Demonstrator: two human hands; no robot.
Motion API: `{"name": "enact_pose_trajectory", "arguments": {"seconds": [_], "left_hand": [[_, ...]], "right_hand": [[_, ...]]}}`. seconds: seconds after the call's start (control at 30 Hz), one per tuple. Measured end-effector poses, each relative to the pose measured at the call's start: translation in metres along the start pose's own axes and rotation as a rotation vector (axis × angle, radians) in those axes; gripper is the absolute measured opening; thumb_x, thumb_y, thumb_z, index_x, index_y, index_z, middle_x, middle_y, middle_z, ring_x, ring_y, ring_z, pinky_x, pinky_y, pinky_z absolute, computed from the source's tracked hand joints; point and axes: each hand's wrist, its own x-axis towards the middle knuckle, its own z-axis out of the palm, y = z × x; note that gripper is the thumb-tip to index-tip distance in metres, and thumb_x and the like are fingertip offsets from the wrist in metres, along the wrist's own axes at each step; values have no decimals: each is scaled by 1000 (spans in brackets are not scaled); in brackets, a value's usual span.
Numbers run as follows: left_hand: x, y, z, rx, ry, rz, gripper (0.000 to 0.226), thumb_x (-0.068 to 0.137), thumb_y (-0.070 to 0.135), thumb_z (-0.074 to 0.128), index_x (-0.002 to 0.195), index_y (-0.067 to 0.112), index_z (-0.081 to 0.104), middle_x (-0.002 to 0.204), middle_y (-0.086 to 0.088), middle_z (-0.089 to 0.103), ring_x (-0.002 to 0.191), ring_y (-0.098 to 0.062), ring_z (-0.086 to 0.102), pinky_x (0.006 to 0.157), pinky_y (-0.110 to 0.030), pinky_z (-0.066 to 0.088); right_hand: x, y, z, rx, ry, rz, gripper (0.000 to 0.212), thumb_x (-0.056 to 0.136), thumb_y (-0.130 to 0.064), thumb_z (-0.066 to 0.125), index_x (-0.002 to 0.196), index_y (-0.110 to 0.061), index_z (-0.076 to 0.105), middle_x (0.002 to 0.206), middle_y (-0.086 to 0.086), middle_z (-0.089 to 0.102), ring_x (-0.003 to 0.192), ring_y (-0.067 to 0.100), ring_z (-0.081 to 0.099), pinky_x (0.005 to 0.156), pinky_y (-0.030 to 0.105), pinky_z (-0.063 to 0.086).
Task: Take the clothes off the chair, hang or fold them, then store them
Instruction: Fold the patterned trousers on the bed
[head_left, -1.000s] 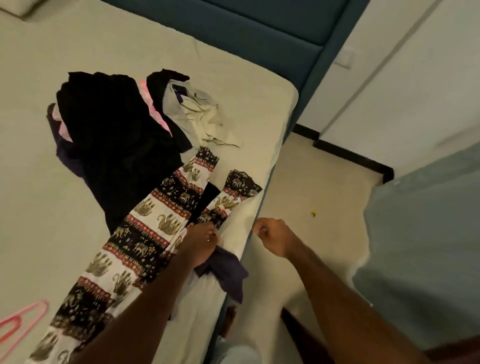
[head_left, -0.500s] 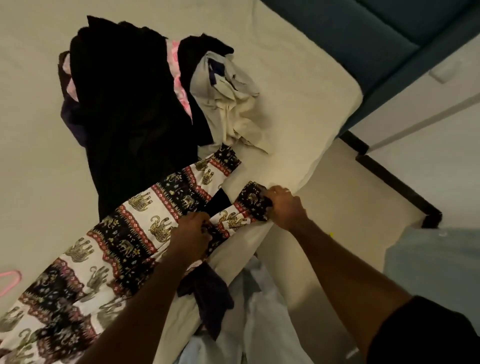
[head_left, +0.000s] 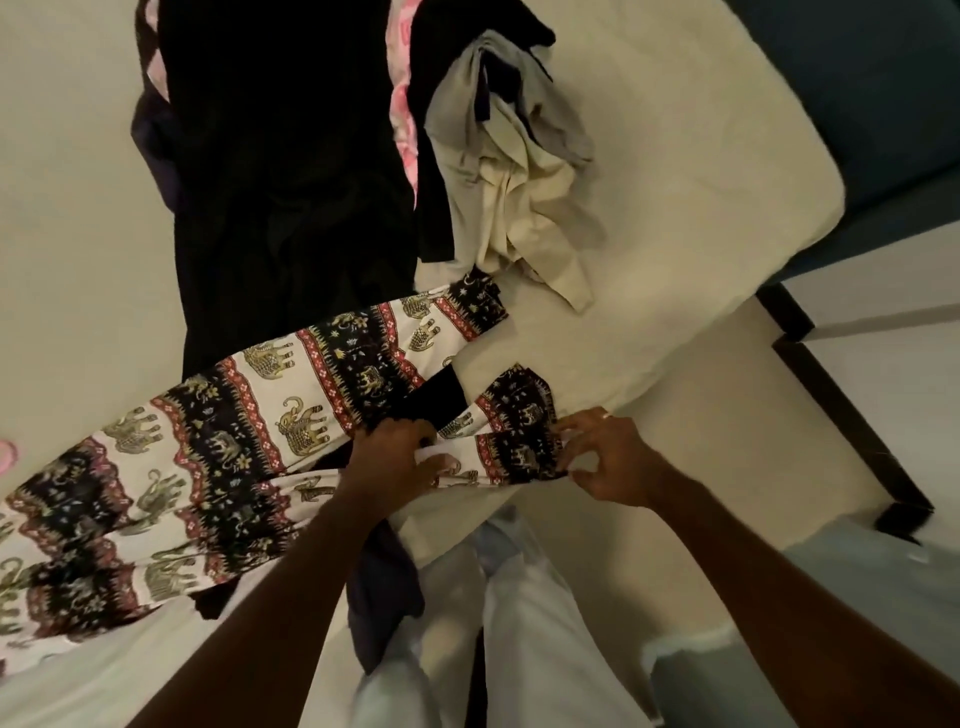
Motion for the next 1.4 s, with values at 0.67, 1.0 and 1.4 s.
{"name": "enact_pose_trajectory", "arguments": {"seconds": [0.67, 1.0, 1.4], "left_hand": [[-73, -6, 1, -329, 177, 301, 45, 103, 58, 20, 122, 27, 47, 95, 0, 66, 78, -15, 60, 66, -40, 50], [-60, -9, -31, -379, 208, 330, 16, 106, 44, 32, 115, 36, 42, 75, 15, 55, 64, -2, 56, 51, -15, 37], [-47, -80, -88, -681, 266, -29, 6, 89, 8, 73, 90, 13, 70, 86, 6, 73, 84, -5, 69, 70, -19, 53]], "right_hand": [[9, -77, 11, 311, -53, 15, 35, 86, -29, 71, 116, -14, 61, 124, -2, 68, 120, 9, 62, 99, 46, 53], [79, -95, -2, 57, -417, -155, 49, 72, -31, 83, 119, -20, 75, 134, -5, 64, 125, 12, 58, 105, 45, 50], [172, -113, -63, 21, -353, -93, 20, 87, -24, 79, 104, -13, 76, 104, 0, 71, 95, 11, 65, 90, 39, 53]]}}
